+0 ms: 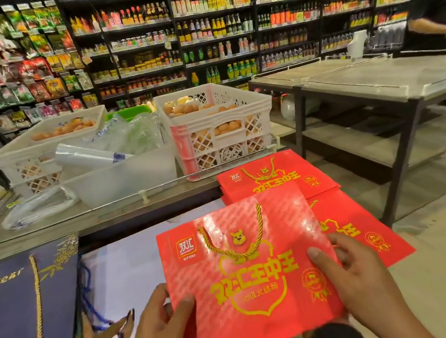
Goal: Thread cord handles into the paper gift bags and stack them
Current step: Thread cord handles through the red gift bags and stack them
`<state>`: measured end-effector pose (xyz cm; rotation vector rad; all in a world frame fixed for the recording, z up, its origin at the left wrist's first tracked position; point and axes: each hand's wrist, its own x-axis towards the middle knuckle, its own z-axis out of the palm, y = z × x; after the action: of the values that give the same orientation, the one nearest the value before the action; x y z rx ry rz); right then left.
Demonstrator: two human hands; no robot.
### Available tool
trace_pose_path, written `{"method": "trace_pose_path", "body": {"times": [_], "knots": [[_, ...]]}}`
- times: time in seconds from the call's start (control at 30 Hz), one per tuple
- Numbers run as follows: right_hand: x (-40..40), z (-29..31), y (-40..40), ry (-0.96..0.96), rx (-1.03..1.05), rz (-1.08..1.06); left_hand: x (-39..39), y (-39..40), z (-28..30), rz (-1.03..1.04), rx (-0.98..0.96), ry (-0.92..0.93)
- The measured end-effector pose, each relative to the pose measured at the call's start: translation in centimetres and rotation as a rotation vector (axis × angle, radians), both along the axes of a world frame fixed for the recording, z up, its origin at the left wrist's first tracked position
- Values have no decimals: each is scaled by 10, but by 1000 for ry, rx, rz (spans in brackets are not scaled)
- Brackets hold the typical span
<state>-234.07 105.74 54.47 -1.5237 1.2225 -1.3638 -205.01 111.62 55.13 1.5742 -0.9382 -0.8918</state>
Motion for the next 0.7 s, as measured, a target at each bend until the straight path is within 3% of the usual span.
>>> {"method": "trace_pose_path", "body": {"times": [0.17, 0.33, 0.5, 0.6, 0.7], "knots": [[-61, -4, -45, 404, -33, -332, -40, -31, 10, -207, 3, -244], [-105, -8, -84, 739, 24, -524, -82, -90, 0, -287, -4, -513], [-114, -33, -96, 1084, 85, -426, -104, -104, -14, -321, 75, -798], [-109, -33, -90, 1009, -41, -362, -108, -99, -20, -258, -213, -1015], [-97, -39, -87, 1042, -85, -215, -121, -97, -21, -321, -412, -1106]]}}
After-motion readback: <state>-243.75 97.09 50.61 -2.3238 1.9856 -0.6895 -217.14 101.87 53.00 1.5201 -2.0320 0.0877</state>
